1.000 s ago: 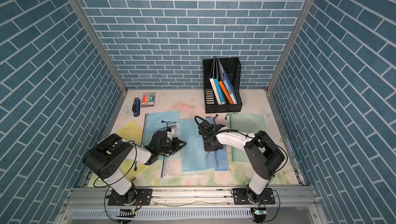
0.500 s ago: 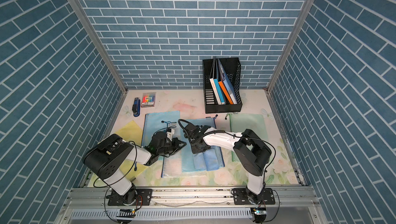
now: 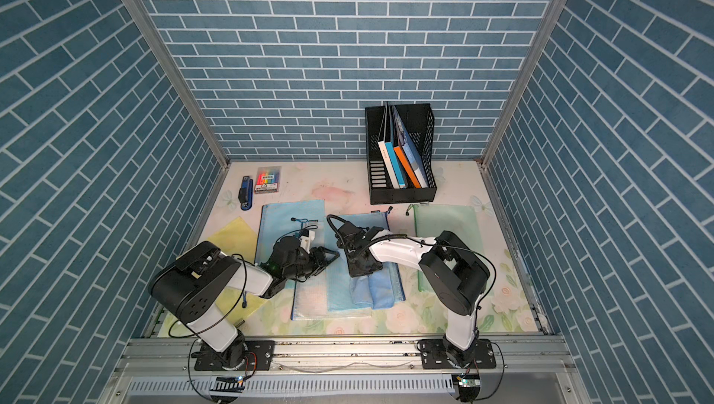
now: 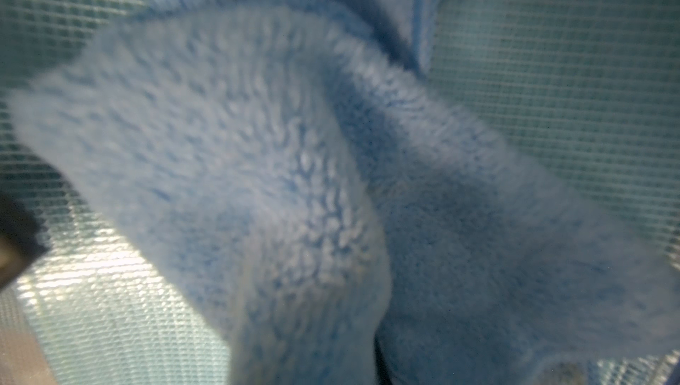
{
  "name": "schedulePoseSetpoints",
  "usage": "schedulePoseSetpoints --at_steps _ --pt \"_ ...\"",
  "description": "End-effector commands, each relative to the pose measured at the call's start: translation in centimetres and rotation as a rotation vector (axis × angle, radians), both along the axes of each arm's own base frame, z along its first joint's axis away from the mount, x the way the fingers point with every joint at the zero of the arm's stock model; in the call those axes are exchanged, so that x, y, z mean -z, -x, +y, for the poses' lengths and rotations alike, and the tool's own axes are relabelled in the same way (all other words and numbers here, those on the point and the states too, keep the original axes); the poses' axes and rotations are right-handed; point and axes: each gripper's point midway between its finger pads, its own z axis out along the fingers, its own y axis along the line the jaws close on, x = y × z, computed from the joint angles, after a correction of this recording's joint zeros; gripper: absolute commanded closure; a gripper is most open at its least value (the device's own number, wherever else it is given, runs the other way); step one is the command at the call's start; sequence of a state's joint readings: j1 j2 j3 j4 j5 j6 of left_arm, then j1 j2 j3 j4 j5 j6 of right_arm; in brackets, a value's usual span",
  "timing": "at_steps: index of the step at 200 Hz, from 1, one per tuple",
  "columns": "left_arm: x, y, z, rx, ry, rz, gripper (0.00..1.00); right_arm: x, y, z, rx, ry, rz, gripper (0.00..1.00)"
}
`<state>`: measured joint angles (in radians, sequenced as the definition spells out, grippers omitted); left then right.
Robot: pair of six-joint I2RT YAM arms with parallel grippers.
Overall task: Wipe the document bag
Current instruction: Wipe the dirt from the document bag.
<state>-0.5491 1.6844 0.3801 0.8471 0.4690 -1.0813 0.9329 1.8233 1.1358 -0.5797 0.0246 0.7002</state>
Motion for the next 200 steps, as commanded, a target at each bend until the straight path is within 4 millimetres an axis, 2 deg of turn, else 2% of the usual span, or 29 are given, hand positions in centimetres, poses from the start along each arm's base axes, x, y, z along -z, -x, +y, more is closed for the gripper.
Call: schedulePoseSetpoints --at_steps 1,24,48,62,67,87,122,136,158,200 --pt "0.2 -1.4 0.3 0.004 -0.043 -0.031 0.52 3.1 1.5 -2.2 0.009 0.088 0.075 1.00" --pt "0.0 -2.9 0.7 -0.004 -0.066 -0.052 0.54 3.3 1.6 -2.4 0.006 0.093 0.079 1.00" --pt "0.1 -4.1 1.1 -0.011 -0.061 -0.051 0.65 3.4 1.7 -2.4 0.005 0.091 0.083 1.00" --pt "1.2 -3.8 1.1 0.004 -0.075 -0.026 0.72 3.3 1.6 -2.2 0.005 0.083 0.080 1.00" --pt "0.6 -4.5 0.7 0.007 -0.065 -0.042 0.75 3.3 1.6 -2.2 0.003 0.082 0.080 1.00" --pt "1.1 -4.6 0.4 0.011 -0.050 -0.028 0.88 3.1 1.4 -2.0 -0.008 0.083 0.075 1.00" --pt "1.1 -4.5 0.6 0.003 -0.052 -0.027 0.97 1.9 0.9 -1.5 -0.034 0.082 0.047 1.00" --pt "0.9 -4.5 0.6 -0.003 -0.049 -0.029 0.98 0.8 0.7 -0.7 -0.070 0.074 0.026 1.00" --pt "0.8 -4.7 0.6 -0.009 -0.046 -0.028 1.00 -0.6 0.8 1.7 -0.134 0.041 0.008 1.00" --pt "0.9 -4.7 0.6 -0.011 -0.045 -0.020 1.00 -1.2 2.6 6.2 -0.268 0.013 -0.018 1.00"
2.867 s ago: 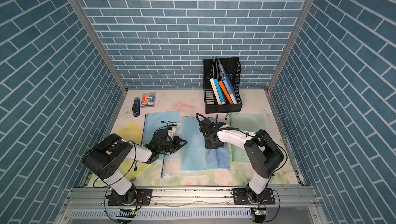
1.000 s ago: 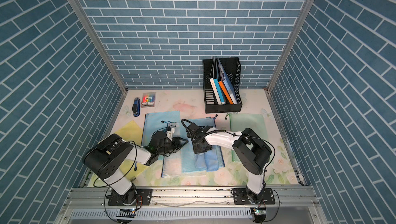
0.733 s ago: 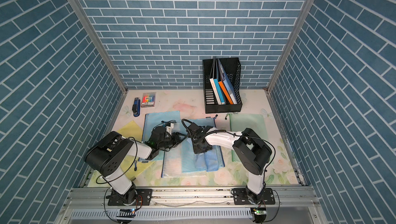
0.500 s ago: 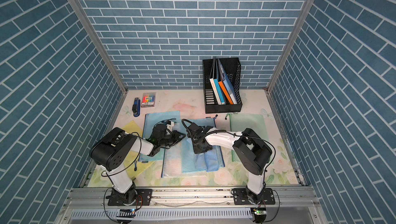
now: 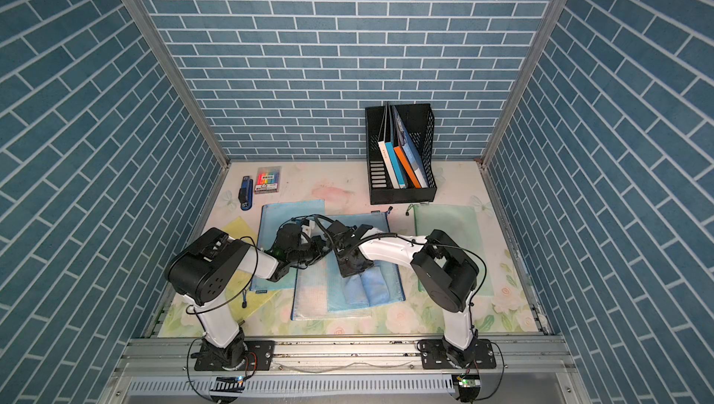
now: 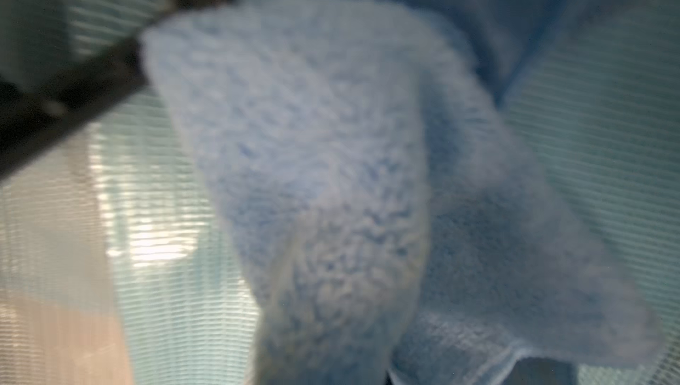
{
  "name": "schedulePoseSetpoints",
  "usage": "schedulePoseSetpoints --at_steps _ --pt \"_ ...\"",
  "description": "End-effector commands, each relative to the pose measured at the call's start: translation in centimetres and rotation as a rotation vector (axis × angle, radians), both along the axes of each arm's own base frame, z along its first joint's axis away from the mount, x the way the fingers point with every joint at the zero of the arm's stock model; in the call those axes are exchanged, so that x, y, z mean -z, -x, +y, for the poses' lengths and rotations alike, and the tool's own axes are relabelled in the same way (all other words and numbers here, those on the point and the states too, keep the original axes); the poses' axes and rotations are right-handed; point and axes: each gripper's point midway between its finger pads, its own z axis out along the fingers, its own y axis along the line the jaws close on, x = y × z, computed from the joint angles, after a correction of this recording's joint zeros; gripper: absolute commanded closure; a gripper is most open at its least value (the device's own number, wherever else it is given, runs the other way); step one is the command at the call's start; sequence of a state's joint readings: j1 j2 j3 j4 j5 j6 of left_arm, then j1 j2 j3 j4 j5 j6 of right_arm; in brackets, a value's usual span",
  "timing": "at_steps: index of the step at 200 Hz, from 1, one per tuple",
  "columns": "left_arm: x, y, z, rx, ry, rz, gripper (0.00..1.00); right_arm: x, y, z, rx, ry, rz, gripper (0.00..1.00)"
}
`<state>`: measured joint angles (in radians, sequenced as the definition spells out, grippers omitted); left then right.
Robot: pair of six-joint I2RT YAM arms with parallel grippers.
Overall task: Wipe the document bag
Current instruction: Wipe the dirt from the document bag.
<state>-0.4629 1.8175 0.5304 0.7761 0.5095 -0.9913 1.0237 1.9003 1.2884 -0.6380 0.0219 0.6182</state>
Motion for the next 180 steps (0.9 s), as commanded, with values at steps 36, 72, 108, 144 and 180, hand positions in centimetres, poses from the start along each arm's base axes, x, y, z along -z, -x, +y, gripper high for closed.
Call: schedulePoseSetpoints --at_steps 36,72,108,144,180 --pt "-0.5 -0.3 -0.1 -0.005 0.012 -0.009 1.00 0.6 2.5 2.9 -0.108 0.007 0.009 1.00" --pt "-0.8 -0.5 -0.2 -0.005 0.016 -0.013 1.00 1.2 2.1 0.5 0.015 -0.035 0.021 1.00" --pt "-0.9 -0.4 -0.3 -0.002 0.026 -0.011 1.00 0.7 0.7 -2.1 0.144 -0.064 -0.017 1.00" --pt "-0.7 0.1 -0.1 -0.003 0.037 0.002 1.00 1.0 -0.5 -0.9 0.210 -0.152 -0.016 1.00" --pt "-0.5 0.7 0.2 -0.014 0.047 0.015 1.00 -0.9 0.2 6.6 0.011 -0.317 0.035 1.00"
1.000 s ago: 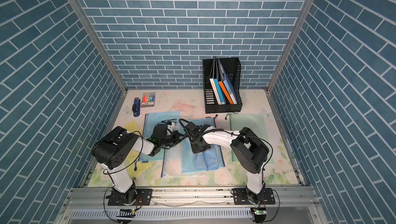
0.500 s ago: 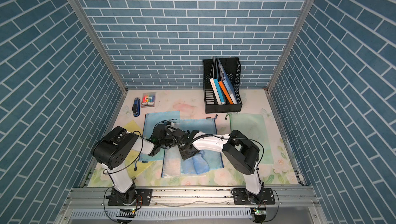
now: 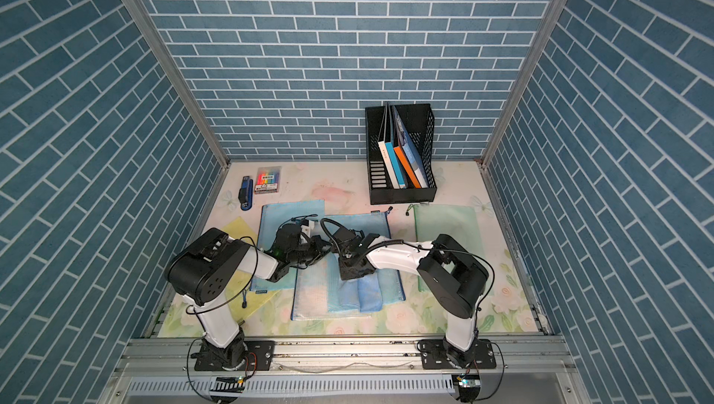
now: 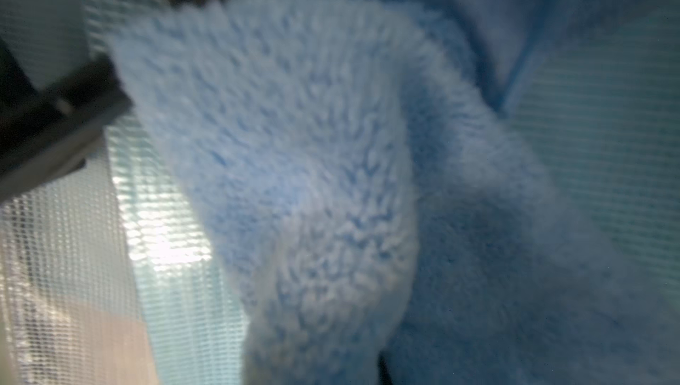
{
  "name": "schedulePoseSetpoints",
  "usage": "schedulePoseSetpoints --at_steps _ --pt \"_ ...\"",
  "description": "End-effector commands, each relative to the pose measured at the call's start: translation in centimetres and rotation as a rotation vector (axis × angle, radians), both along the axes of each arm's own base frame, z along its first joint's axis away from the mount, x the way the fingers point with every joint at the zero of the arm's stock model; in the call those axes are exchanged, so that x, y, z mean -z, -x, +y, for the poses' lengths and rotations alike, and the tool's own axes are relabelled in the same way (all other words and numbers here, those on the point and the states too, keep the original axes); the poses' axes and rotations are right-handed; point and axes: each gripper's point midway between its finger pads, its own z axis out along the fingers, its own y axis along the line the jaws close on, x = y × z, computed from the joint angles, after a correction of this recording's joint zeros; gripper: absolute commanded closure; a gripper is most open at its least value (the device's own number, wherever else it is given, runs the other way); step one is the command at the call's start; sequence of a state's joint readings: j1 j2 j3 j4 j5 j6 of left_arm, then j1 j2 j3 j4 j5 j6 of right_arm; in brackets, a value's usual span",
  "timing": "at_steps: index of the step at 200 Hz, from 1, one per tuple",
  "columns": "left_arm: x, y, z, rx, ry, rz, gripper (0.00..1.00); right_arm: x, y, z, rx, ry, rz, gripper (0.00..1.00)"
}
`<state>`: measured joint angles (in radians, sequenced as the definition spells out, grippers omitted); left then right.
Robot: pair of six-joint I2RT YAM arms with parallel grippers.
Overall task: Wipe the document bag
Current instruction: Wipe the dirt from the document bag.
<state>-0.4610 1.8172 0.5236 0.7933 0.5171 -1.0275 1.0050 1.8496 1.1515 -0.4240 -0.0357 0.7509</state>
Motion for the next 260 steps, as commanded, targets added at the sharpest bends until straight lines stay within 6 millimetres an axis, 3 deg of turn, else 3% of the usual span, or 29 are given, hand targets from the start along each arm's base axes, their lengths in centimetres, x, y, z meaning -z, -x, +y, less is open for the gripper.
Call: schedulePoseSetpoints --at_steps 1,15,33,76,112,199,216,234,260 --pt "-0.3 0.7 0.2 -0.001 0.023 -0.004 1.00 -1.7 0.5 6.0 -0.125 -0.169 0.003 1.00" --pt "-0.4 0.8 0.2 -0.009 0.035 -0.003 1.00 -2.7 1.1 8.1 -0.182 -0.239 0.000 1.00" --pt "-0.7 0.8 0.3 -0.026 0.061 -0.010 1.00 -2.9 1.1 8.6 -0.182 -0.263 -0.009 1.00" --pt "-0.7 1.2 0.2 -0.014 0.072 0.000 1.00 0.1 -0.4 6.9 -0.070 -0.182 0.005 1.00" --pt "-0.9 0.9 0.1 0.005 0.037 -0.012 1.00 0.4 0.1 4.3 -0.029 -0.118 0.005 1.00" --pt "-0.9 0.6 -0.1 0.036 -0.001 -0.030 1.00 -0.5 1.2 -13.0 0.235 0.181 -0.074 1.00" --pt "-1.1 0.7 0.0 0.031 0.004 -0.031 1.00 -0.3 1.5 -15.5 0.295 0.201 -0.066 1.00" --pt "-1.0 0.7 0.2 0.017 0.003 -0.029 1.00 -0.3 1.5 -15.2 0.293 0.192 -0.059 1.00" --pt "-1.0 0.8 0.4 -0.001 0.012 -0.026 1.00 -0.1 1.4 -11.2 0.195 0.171 -0.047 1.00"
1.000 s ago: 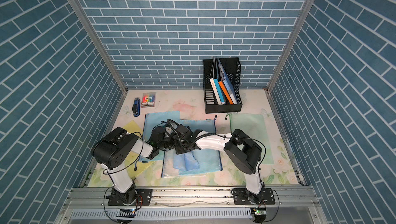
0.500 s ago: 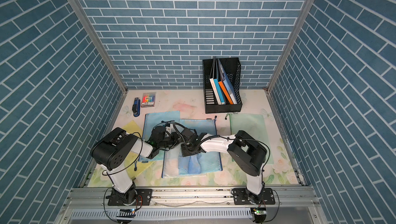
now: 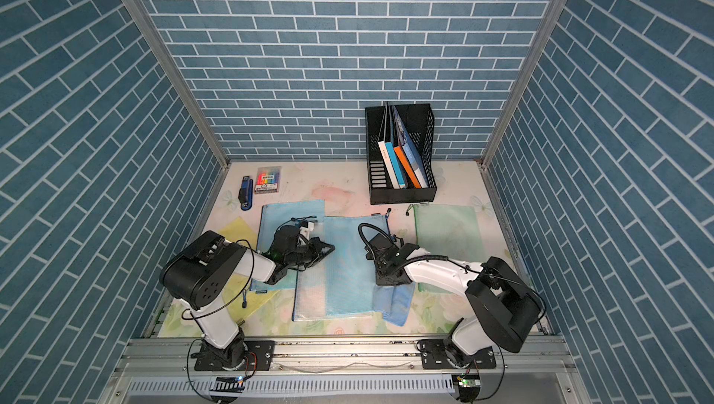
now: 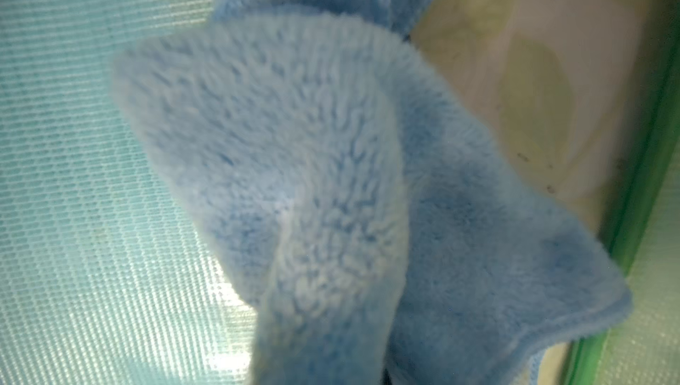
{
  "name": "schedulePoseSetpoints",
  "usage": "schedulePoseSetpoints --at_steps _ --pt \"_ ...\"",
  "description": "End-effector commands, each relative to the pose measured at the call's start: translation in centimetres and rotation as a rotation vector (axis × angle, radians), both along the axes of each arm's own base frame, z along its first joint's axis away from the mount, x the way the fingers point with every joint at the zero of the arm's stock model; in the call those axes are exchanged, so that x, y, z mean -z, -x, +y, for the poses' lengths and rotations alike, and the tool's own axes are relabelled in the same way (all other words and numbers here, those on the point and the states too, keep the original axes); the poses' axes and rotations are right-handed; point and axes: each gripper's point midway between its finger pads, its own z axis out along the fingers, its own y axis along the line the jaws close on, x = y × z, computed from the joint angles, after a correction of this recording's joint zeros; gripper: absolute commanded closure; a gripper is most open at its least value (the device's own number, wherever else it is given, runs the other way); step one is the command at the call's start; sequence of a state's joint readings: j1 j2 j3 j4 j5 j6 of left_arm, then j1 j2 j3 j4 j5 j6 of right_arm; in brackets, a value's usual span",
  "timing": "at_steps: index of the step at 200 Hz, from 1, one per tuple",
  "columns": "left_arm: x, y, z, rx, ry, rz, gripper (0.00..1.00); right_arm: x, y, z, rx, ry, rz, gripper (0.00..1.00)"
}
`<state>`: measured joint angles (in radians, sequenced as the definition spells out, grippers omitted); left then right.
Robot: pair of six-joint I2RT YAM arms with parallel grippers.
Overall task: Wipe the document bag
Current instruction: Wipe the dirt from the document bag.
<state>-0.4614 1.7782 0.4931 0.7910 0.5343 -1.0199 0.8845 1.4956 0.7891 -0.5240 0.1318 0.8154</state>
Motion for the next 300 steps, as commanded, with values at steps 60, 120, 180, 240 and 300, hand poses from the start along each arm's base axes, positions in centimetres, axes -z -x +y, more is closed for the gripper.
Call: schedulePoseSetpoints --at_steps 60,120,180,240,300 --pt "-1.0 -0.8 0.2 -0.068 0.048 -0.010 1.00 -0.6 3.6 18.1 -0.469 -0.210 0.035 1.00" --pt "-1.1 -1.3 0.3 -0.085 0.061 -0.013 1.00 -0.7 4.4 16.0 -0.436 -0.204 0.014 1.00" --pt "-0.8 -0.8 0.3 -0.047 0.027 -0.017 1.00 -0.4 2.7 3.5 -0.132 -0.060 -0.045 1.00" --pt "-0.8 -0.4 0.7 -0.039 -0.011 -0.026 1.00 -0.9 4.8 -2.4 -0.024 -0.009 -0.007 1.00" --pt "-0.7 -0.6 1.3 -0.107 0.015 -0.007 1.00 -0.9 6.3 8.1 -0.294 -0.055 0.025 1.00"
